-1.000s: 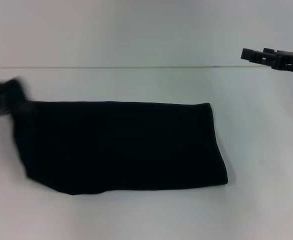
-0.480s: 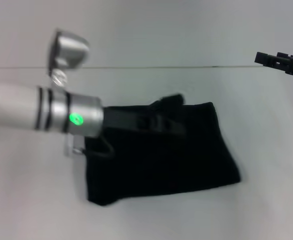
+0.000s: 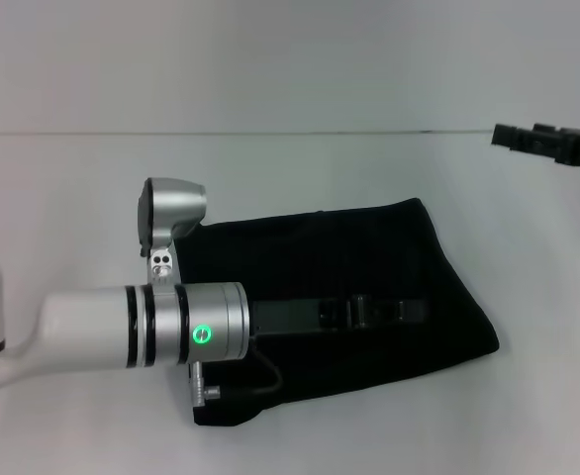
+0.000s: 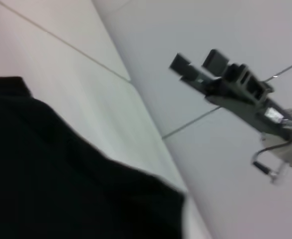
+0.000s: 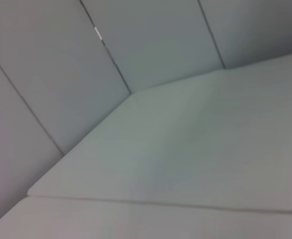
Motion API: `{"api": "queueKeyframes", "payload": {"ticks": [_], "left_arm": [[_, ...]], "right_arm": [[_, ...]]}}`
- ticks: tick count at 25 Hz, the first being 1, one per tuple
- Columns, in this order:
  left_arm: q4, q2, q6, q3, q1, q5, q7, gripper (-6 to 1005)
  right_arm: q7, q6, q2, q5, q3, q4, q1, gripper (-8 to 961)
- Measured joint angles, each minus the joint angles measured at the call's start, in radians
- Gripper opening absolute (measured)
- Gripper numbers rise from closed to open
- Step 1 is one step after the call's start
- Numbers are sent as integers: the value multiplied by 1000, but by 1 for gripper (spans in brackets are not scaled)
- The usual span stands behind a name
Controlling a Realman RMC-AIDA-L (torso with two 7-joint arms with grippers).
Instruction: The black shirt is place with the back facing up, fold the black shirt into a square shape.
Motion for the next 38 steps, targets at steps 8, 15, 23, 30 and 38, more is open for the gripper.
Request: {"api": "queueKeyframes", "payload": {"ticks": [8, 15, 23, 30, 38], "left_arm": [[87, 9, 349, 7, 39, -7, 61, 389], [221, 15, 418, 9, 135, -3, 237, 710], [239, 48, 401, 5, 192, 3, 370, 921], [240, 43, 389, 8, 204, 5, 400, 950], [240, 44, 364, 7, 206, 5, 402, 949]], "right_arm": [[215, -93, -49, -3, -162, 33, 13, 914], [290, -121, -55, -27, -220, 104, 32, 913], [290, -112, -16, -29, -246, 154, 89, 912], [288, -27, 8, -29, -299, 196, 133, 910], [282, 68, 55, -29, -342, 212, 161, 889]]}}
